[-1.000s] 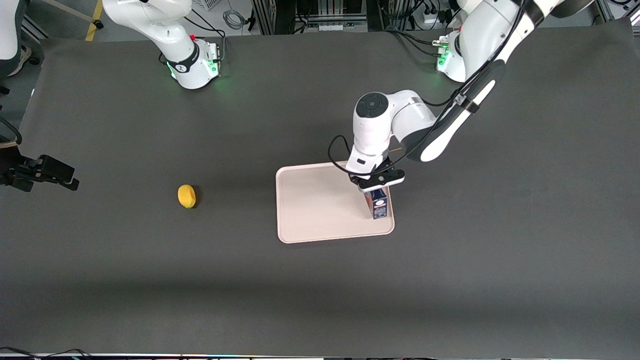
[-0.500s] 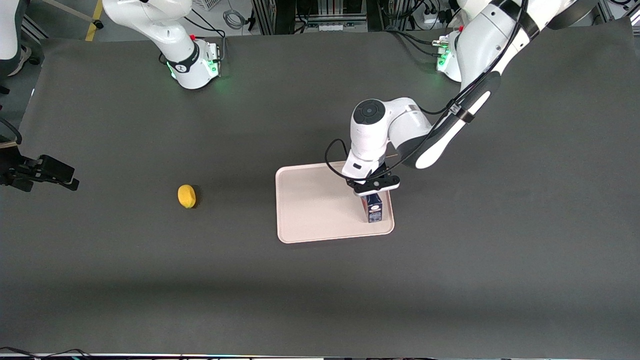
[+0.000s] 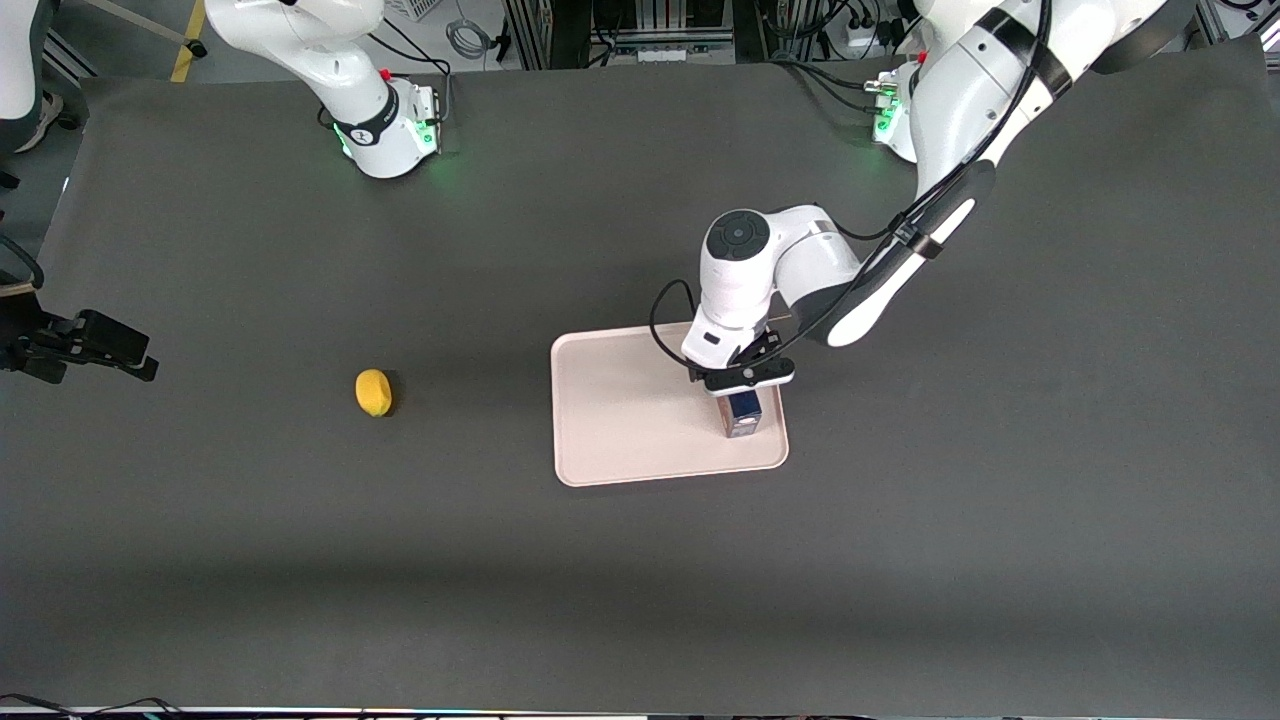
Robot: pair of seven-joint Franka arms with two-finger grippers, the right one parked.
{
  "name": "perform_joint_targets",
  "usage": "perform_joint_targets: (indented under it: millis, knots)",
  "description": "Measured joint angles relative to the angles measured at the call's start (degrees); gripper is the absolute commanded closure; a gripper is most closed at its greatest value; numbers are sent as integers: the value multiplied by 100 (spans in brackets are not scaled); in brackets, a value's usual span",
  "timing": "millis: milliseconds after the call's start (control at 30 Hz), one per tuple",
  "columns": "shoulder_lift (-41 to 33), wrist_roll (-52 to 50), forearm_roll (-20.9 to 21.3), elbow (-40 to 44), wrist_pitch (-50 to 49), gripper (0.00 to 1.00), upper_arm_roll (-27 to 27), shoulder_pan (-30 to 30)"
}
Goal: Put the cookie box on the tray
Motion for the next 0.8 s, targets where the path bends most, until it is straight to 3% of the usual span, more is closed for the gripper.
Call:
perform_joint_targets:
  millis: [800]
  knots:
    - [-2,114,2,154,-16,0,0,5]
